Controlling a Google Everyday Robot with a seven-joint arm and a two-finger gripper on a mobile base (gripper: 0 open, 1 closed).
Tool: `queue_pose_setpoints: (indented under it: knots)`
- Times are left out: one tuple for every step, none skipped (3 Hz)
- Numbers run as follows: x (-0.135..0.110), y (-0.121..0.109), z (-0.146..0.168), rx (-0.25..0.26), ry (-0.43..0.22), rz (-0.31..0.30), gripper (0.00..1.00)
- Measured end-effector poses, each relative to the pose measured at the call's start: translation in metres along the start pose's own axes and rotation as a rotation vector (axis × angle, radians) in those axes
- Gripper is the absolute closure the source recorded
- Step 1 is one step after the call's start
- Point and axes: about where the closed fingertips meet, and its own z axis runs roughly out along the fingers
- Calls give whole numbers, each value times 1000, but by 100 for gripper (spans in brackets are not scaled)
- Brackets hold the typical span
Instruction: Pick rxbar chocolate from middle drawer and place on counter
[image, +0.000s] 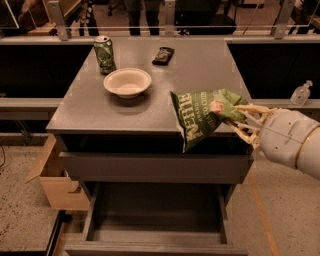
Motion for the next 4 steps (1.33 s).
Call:
queue_pose_setpoints:
  knots:
    - [-11, -13, 23, -23, -45, -33, 100]
    - [-16, -20, 54, -65, -76, -44, 100]
    - [-13, -25, 92, -101, -96, -31, 100]
    - [-11, -27, 127, -131, -112, -12, 100]
